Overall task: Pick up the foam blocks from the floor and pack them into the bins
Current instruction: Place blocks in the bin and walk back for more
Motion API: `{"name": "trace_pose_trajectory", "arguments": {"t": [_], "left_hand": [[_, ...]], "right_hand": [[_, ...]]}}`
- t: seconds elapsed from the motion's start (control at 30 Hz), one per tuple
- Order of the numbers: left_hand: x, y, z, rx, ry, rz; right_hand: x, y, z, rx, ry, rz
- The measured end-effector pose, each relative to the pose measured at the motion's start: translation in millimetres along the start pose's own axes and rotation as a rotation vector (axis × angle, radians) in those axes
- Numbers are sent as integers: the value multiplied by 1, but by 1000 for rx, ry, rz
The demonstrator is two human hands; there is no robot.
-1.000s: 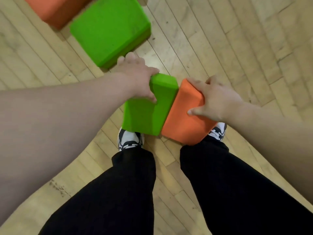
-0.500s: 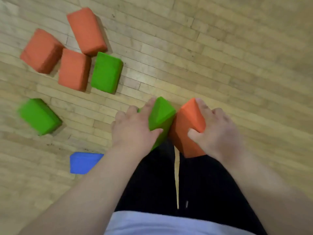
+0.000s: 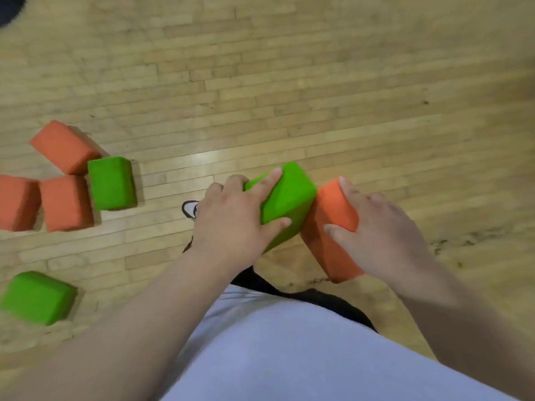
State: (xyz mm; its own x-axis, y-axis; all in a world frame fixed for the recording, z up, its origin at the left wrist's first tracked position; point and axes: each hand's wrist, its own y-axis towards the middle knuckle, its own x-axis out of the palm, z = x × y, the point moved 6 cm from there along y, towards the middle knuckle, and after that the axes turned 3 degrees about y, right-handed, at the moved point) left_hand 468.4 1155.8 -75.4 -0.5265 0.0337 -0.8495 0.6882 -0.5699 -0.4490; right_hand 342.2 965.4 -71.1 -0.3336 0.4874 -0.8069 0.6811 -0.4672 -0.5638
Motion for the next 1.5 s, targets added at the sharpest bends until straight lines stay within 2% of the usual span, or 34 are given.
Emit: {"name": "trace_pose_trajectory", "arguments": {"t": [0.07, 0.17, 0.3, 0.43, 0.6, 0.73, 0.93, 1.13, 1.27, 1.5], "left_hand": [[23, -24, 77, 125, 15, -10], [49, -68, 214, 424, 38, -71], [50, -139, 397, 845, 106, -77], [41, -217, 528, 1133, 168, 36], [31, -269, 622, 1384, 214, 117], [21, -272, 689, 1532, 210, 140], [7, -220, 780, 1628, 246, 162], [-59, -71, 860, 1581, 208, 234], [-104, 19, 909, 1519, 201, 208], [-100, 106, 976, 1412, 152, 164]], "right_hand": [[-4, -54, 80, 92, 40, 71], [-13, -167, 206, 295, 110, 166], [-35, -329, 329, 622, 221, 422], [-50, -450, 389, 874, 335, 665], [-58, -521, 424, 1052, 399, 903], [-74, -529, 446, 1180, 456, 1020], [-130, -486, 504, 1322, 520, 1017], [-243, -343, 560, 1261, 520, 1086], [-321, -271, 603, 1147, 523, 979], [-386, -203, 683, 1077, 383, 970]]}}
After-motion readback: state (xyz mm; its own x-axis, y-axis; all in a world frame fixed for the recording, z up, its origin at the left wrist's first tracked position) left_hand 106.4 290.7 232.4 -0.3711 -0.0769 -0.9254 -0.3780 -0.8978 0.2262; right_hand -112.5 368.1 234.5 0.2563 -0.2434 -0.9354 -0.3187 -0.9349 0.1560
